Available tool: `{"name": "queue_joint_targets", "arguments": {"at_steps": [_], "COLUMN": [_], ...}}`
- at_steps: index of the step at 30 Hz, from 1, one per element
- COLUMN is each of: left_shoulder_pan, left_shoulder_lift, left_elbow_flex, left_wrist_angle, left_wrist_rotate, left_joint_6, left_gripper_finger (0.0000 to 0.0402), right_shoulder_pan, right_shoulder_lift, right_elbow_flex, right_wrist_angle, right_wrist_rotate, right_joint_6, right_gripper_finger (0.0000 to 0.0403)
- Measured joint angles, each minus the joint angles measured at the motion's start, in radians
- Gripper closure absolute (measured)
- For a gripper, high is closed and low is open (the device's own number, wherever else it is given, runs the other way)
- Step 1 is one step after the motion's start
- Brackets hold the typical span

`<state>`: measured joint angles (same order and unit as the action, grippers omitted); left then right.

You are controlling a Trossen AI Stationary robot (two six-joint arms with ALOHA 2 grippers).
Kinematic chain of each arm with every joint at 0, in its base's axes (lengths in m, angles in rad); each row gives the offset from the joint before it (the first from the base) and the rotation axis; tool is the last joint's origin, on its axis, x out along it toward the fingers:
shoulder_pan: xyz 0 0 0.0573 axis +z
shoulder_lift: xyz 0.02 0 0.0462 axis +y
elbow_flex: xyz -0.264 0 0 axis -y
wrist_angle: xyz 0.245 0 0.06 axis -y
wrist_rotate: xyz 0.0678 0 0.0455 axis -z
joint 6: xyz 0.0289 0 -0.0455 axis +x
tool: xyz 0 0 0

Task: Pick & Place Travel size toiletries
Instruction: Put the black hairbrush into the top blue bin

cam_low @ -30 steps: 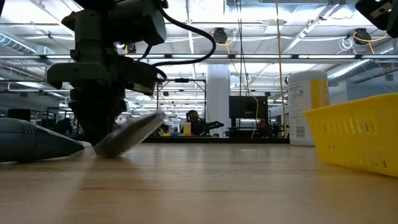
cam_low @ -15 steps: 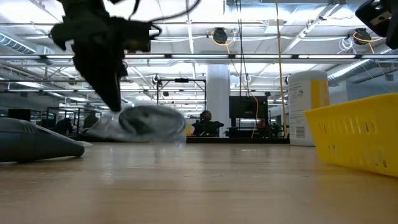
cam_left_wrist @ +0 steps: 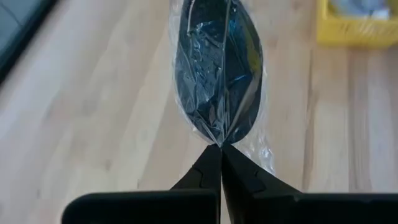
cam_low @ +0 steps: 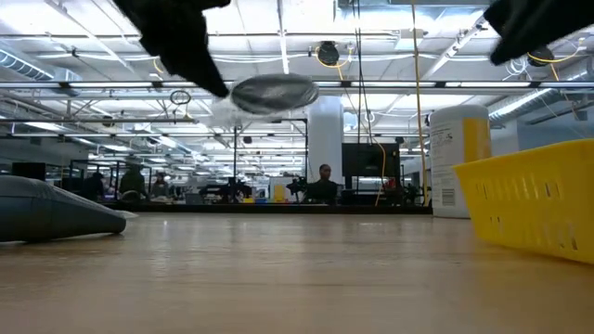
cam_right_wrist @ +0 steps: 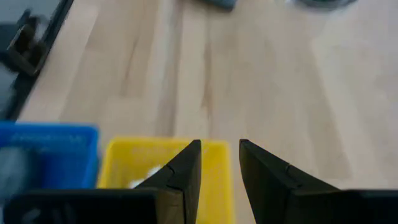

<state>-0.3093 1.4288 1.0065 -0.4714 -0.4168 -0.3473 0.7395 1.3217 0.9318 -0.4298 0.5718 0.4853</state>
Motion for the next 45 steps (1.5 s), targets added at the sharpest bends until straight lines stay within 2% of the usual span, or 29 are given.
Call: {"name": "queue_joint_targets", "arguments": {"at_steps": [4, 10, 19, 23, 33, 45], "left_shoulder_pan": [-0.001, -0.002, -0.008, -0.008, -0.008, 0.009], "left_shoulder_lift": [0.001, 0.001, 0.003, 0.004, 0.005, 0.03], "left_elbow_flex": [0.0, 0.001, 0.001, 0.001, 0.001, 0.001], "left_wrist_angle": [0.075, 0.147, 0.243, 0.245, 0.311, 0.525], "left_wrist_rotate": [-0.054, -0.148, -0.205, -0.221, -0.241, -0.27], "left_joint_6": [0.057, 0.114, 0.204, 0.214, 0.25, 0.418], "left_gripper_finger": [0.0402, 0.0402, 0.0402, 0.0402, 0.0402, 0.0402], "right_shoulder_pan": [-0.051, -0.141, -0.28, -0.325, -0.386, -0.406], "right_shoulder_lift": [-0.017, -0.029, -0.058, -0.072, -0.066, -0.066], "right_elbow_flex": [0.0, -0.001, -0.001, -0.001, -0.001, -0.001], "right_wrist_angle": [0.068, 0.172, 0.28, 0.339, 0.478, 0.556], "right_wrist_rotate": [0.058, 0.061, 0.089, 0.082, 0.078, 0.074], "right_joint_6": [-0.071, -0.157, -0.245, -0.306, -0.424, -0.453], "right_gripper_finger": [0.0303, 0.0302, 0.0301, 0.0286, 0.0222, 0.0214]}}
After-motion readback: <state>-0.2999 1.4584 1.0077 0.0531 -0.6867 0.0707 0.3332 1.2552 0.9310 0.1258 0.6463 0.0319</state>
